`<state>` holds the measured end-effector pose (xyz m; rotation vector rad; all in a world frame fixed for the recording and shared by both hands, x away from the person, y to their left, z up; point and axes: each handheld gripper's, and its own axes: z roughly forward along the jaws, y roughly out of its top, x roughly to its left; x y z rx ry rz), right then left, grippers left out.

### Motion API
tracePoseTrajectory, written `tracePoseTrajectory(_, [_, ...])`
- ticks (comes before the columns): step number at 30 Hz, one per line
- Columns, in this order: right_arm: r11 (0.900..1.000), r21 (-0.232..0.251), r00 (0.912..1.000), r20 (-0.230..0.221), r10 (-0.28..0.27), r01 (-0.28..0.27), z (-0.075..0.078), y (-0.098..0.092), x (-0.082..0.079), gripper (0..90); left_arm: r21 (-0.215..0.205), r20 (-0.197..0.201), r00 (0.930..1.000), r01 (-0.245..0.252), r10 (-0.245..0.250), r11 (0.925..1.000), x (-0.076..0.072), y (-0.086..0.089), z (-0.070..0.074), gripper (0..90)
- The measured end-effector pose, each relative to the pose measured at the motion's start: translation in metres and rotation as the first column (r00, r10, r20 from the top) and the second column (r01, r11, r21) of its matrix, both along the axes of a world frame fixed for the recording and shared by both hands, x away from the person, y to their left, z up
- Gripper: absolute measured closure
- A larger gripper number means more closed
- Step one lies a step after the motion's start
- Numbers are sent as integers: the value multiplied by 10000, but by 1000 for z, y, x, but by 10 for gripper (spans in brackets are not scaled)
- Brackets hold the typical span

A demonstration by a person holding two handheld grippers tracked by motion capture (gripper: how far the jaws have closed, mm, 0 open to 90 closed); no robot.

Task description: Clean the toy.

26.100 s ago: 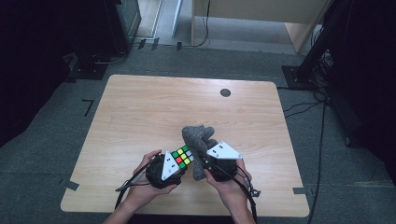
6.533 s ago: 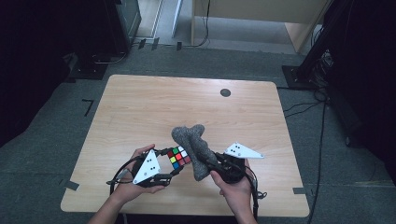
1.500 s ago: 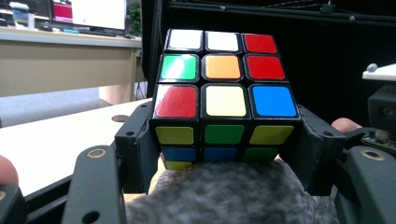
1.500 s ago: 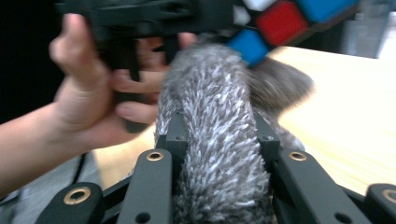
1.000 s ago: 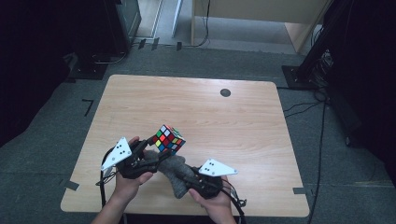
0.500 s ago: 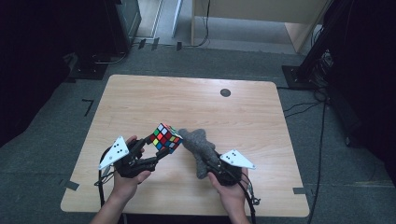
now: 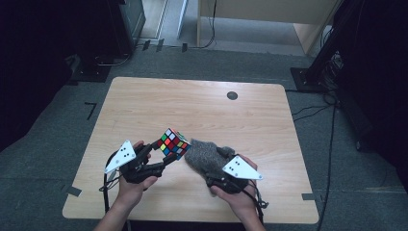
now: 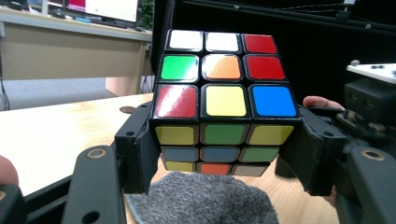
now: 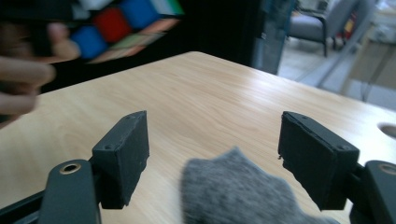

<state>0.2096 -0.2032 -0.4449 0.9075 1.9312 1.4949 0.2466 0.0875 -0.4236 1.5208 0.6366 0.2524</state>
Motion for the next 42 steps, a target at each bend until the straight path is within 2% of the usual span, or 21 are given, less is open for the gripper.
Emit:
tracePoseTrajectory(2, [9995,-162,9993,232,287,-283,1,10,-5,215,75,-134,9999,67,-66,9999,0,-2,1,346])
tracePoseTrajectory(4, [9985,-92,9972,499,549,-545,4,15,-9,215,213,-384,9992,148,-140,9997,0,-5,2,346])
tracePoseTrajectory(9, [9973,-220,9930,941,719,-701,7,22,-15,217,460,-773,9961,454,-417,9979,-2,-16,2,346])
tracePoseTrajectory(15, [9970,-464,9921,1066,667,-620,4,25,-15,215,631,-1021,9915,869,-802,9942,-6,-27,2,346])
tracePoseTrajectory(21, [9949,-900,9872,1485,582,-451,2,31,-18,229,683,-1233,9861,1204,-1114,9904,-9,-34,0,346])
tracePoseTrajectory(27, [9939,-1098,9842,1751,246,-53,0,32,-19,284,456,-1523,9776,1537,-1451,9871,-9,-36,0,345])
tracePoseTrajectory(30, [9908,-1350,9807,1948,155,111,0,33,-20,324,443,-1698,9749,1536,-1441,9871,-7,-36,-1,345])
tracePoseTrajectory(32, [9884,-1511,9807,1948,147,152,-1,33,-21,334,359,-1842,9699,1683,-1590,9851,-4,-35,-2,343])
tracePoseTrajectory(37, [9893,-1455,9852,1681,349,-102,0,30,-20,338,466,-1510,9741,1769,-1681,9831,-4,-35,-3,331])
tracePoseTrajectory(42, [9907,-1343,9893,1397,425,-236,1,27,-18,339,511,-1441,9764,1699,-1610,9841,-3,-33,-1,311])
